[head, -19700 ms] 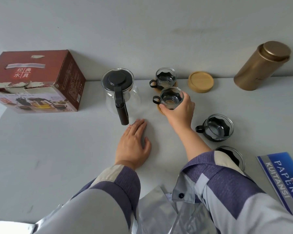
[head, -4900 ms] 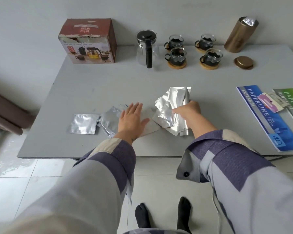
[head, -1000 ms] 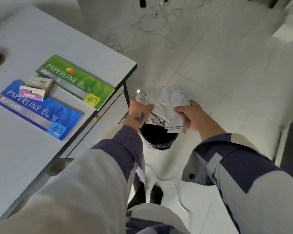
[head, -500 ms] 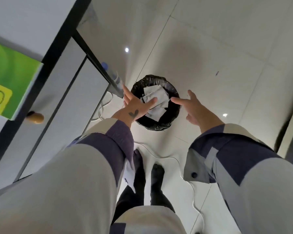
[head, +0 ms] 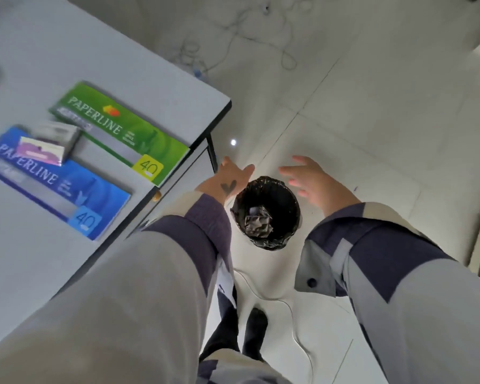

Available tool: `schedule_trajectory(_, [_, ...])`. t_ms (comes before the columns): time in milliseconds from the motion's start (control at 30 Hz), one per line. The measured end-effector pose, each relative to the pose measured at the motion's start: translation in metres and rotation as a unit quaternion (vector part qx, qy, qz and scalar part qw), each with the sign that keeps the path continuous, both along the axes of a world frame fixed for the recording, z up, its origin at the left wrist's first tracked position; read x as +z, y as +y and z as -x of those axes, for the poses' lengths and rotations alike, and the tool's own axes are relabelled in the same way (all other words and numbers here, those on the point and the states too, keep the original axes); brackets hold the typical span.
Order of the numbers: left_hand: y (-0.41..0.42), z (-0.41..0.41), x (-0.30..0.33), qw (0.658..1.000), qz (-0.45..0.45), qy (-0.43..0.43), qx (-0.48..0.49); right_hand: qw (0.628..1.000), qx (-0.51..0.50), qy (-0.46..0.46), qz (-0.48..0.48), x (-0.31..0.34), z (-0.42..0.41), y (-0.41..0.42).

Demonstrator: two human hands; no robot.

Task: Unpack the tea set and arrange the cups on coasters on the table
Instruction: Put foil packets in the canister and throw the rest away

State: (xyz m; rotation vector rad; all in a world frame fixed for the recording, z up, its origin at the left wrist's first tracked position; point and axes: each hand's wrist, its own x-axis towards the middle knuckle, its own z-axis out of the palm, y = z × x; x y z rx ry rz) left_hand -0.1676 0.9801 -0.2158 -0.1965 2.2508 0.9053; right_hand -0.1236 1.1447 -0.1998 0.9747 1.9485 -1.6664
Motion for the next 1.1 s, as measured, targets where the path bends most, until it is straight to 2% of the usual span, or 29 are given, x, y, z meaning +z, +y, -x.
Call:
schedule_trajectory(167, [-0.058,-0.011,0.078,0.998,0.028,0.043,0.028,0.993,0.103,0.054,0.009,0.068,0.006,-0.055])
schedule_trajectory(233, [-0.088,-0.017,0.102,0.995,0.032,0.061,0.068,0.988,0.138,0.069,0.007,0.089,0.01,-0.084])
schedule_trajectory(300, [-0.121,-0.024,0.122,0.989,-0.003,0.077,0.129,0.982,0.171,0.073,0.014,0.105,0.013,-0.115])
schedule_trajectory(367, [-0.154,-0.03,0.137,0.981,-0.023,0.093,0.166,0.976,0.204,0.078,0.018,0.115,0.018,-0.143])
schedule_trajectory(567, [-0.244,-0.043,0.154,0.963,0.038,0.107,0.243,0.943,0.319,0.095,0.002,0.123,0.043,-0.232])
schedule_trajectory(633, [-0.269,-0.039,0.147,0.959,0.071,0.115,0.249,0.931,0.341,0.126,-0.037,0.117,0.055,-0.261])
schedule_trajectory(733, [-0.3,-0.025,0.13,0.953,0.102,0.103,0.265,0.886,0.395,0.191,-0.151,0.103,0.075,-0.299])
schedule_trajectory(900, [-0.343,0.012,0.099,0.95,0.176,0.113,0.232,0.822,0.439,0.25,-0.263,0.083,0.106,-0.349])
schedule_trajectory(1033, [-0.366,0.035,0.084,0.952,0.192,0.137,0.196,0.77,0.467,0.246,-0.359,0.069,0.122,-0.384])
schedule_trajectory(1100, [-0.373,0.041,0.079,0.953,0.205,0.13,0.184,0.759,0.469,0.212,-0.399,0.063,0.128,-0.393])
